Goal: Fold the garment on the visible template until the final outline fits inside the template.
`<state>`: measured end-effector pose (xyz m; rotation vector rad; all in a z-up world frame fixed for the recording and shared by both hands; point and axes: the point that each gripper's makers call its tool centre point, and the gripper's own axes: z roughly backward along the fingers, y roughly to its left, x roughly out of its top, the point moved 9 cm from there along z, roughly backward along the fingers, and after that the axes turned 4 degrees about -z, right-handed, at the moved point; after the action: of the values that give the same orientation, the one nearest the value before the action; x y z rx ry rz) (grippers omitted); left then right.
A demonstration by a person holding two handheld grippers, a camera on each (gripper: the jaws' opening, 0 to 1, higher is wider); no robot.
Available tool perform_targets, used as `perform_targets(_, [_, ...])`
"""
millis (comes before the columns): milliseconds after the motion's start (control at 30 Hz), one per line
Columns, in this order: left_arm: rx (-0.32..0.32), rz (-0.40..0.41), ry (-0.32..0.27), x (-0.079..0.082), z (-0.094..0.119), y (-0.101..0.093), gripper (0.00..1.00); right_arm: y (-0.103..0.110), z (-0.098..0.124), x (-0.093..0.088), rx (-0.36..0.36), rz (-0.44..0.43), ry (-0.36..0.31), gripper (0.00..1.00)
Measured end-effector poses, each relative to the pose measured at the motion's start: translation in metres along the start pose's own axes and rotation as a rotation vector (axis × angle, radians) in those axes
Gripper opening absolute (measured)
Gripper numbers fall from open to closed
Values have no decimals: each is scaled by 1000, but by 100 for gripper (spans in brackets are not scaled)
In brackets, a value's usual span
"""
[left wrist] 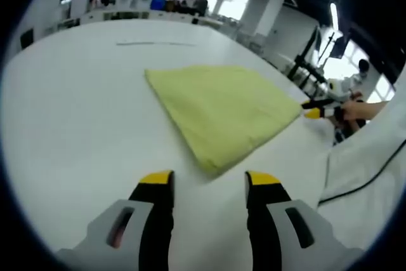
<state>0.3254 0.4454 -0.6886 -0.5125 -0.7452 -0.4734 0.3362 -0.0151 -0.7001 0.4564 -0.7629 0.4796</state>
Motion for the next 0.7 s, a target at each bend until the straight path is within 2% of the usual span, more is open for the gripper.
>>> perform_targets(233, [-6, -26, 2, -1, -2, -2, 34, 2, 0, 3, -4, 39, 7, 31])
perform_targets(433, [-13, -40, 2, -1, -5, -1, 25, 2, 0, 1, -1, 73, 36, 29])
perform_targets(700, [-5, -72, 9, 4, -13, 2, 14, 0, 2, 2, -12, 87, 37, 21])
